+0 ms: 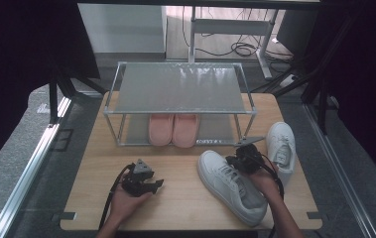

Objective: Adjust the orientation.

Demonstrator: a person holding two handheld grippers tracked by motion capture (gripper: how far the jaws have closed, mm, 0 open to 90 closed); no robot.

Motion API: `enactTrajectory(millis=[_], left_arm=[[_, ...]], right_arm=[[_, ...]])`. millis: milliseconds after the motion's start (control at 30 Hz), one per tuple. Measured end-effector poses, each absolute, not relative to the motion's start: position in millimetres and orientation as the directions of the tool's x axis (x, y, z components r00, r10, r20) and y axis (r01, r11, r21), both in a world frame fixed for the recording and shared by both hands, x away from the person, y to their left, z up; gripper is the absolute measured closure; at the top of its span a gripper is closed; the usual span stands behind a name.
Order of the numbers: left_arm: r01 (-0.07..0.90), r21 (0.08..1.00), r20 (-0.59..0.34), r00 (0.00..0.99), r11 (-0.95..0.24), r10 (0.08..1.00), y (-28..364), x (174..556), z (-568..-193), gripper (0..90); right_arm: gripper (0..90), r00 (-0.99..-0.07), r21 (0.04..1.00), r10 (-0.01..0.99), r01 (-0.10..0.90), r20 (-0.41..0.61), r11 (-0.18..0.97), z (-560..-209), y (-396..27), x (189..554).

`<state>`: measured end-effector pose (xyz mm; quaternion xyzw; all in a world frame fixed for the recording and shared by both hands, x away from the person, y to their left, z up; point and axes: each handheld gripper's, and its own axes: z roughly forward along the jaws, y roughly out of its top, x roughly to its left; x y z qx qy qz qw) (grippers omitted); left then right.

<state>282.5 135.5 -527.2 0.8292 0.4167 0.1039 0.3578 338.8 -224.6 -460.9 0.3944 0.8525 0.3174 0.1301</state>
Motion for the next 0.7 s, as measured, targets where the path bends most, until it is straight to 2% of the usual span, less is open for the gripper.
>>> enactTrajectory(millis=[367, 700], left_arm=[[0.617, 0.682, -0.126, 0.628, -0.393, 0.768, 136, 282, -527, 49.1], [0.619, 0.687, -0.123, 0.615, -0.38, 0.779, 141, 280, -525, 49.1]], right_arm=[[90.0, -0.669, 0.658, 0.741, 0.58, 0.048, 0.481, -462, -225, 340], [90.0, -0.672, 0.726, 0.736, 0.546, 0.081, 0.418, -451, -243, 332]])
